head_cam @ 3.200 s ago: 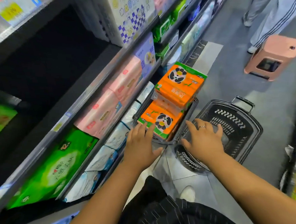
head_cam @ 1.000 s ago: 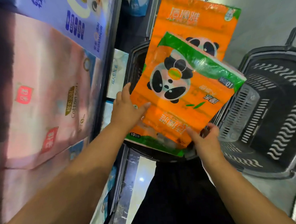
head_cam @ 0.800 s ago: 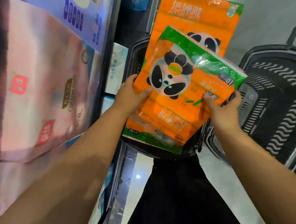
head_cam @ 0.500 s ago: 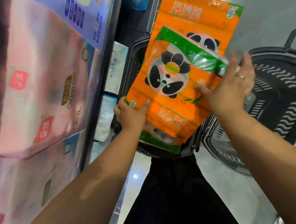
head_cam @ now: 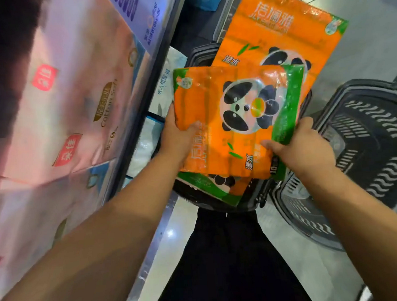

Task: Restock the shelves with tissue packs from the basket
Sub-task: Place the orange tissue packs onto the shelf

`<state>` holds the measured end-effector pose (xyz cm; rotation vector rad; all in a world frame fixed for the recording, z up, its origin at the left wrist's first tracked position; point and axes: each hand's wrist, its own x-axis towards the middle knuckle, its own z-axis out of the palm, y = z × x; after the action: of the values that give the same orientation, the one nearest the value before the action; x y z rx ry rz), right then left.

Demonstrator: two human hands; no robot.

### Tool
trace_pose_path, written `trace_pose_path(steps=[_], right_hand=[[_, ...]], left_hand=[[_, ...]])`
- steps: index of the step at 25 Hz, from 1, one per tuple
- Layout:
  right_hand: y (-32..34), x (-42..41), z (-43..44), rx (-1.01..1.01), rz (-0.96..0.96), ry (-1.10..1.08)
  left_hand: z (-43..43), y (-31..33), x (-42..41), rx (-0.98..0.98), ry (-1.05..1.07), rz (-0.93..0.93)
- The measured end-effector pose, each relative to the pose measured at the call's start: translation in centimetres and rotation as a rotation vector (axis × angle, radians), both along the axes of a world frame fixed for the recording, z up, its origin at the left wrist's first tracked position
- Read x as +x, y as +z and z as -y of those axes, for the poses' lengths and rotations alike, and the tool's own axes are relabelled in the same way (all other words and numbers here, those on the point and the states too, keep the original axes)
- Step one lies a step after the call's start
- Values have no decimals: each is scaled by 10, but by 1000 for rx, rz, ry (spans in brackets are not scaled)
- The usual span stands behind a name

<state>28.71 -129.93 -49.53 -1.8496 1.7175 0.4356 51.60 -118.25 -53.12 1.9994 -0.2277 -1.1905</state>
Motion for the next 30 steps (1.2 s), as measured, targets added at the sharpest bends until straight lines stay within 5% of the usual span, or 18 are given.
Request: trace_pose_path(steps=[3, 6, 10, 12, 23, 30], right_hand=[[0, 3, -9, -233, 93, 77], [2, 38, 25, -368, 170, 361], [-3, 84, 62, -250, 40, 674], [-4, 87, 65, -237, 6, 682], [57, -17, -13, 135, 345, 141], [144, -40, -77, 98, 490, 166]], left_hand=[[-13, -4, 1, 156, -179, 105], [-39, -7, -35, 468, 94, 69], [-37, -1, -71, 243, 718, -474], [-31, 5, -68, 166, 817, -486], [-87, 82, -88, -38, 573, -168], [-155, 178, -99, -133, 406, -50]])
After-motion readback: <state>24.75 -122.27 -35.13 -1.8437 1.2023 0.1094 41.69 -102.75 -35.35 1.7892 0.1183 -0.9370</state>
